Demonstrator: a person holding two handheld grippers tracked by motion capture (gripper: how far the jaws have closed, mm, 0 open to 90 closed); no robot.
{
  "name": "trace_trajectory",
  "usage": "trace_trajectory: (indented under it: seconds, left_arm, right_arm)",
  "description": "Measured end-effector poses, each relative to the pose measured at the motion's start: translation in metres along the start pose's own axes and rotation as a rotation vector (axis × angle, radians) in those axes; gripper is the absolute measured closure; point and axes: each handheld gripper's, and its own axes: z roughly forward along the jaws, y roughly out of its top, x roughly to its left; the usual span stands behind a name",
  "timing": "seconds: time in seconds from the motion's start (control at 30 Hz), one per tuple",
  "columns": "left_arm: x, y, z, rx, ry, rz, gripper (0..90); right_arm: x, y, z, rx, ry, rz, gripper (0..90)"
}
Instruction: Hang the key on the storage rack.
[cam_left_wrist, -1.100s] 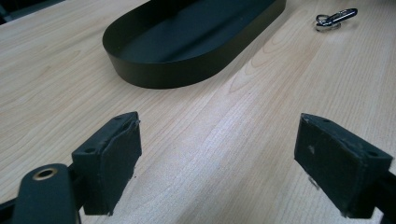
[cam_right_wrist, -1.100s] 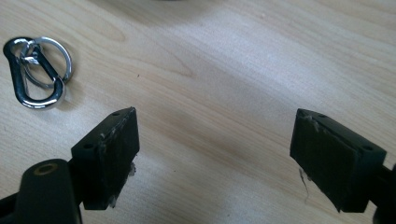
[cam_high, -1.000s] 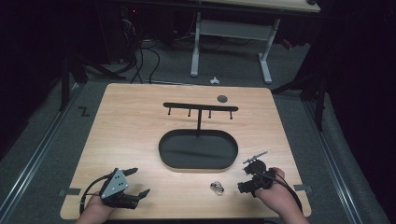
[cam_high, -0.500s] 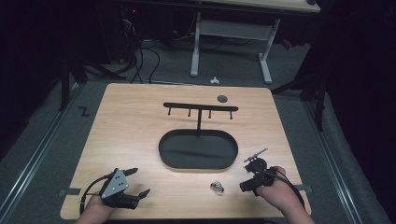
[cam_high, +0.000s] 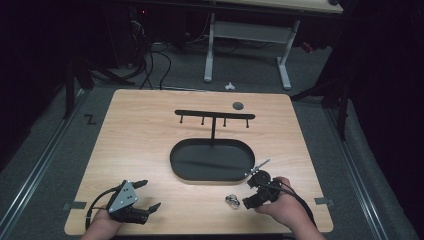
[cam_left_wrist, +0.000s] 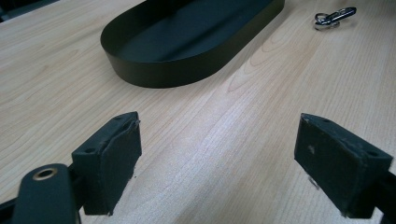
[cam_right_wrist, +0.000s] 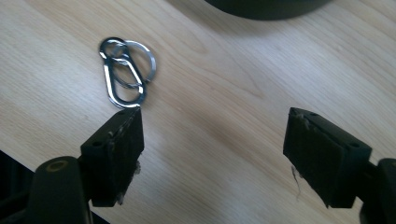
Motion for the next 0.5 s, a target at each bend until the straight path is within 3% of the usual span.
trace_trajectory:
  seconds: [0.07,0.2,0.23,0.5]
  left_arm:
    - [0.0,0.0,0.0,-0.001,0.0,0.0,15.3]
    - [0.0,0.0,0.0,0.0,0.0,0.001,15.3]
    - [0.0,0.0,0.0,0.0,0.0,0.0,15.3]
    - [0.0,0.0,0.0,0.0,0.001,0.001,15.3]
  right_arm:
    - [0.005,0.002,0.002,-0.005,0.017,-0.041,22.5]
    - [0.015,0.003,0.004,0.002,0.037,-0.044,22.5]
    - [0.017,0.003,0.006,-0.008,0.047,-0.088,24.0]
    - [0.031,0.006,0.015,-0.006,0.041,-0.135,28.0]
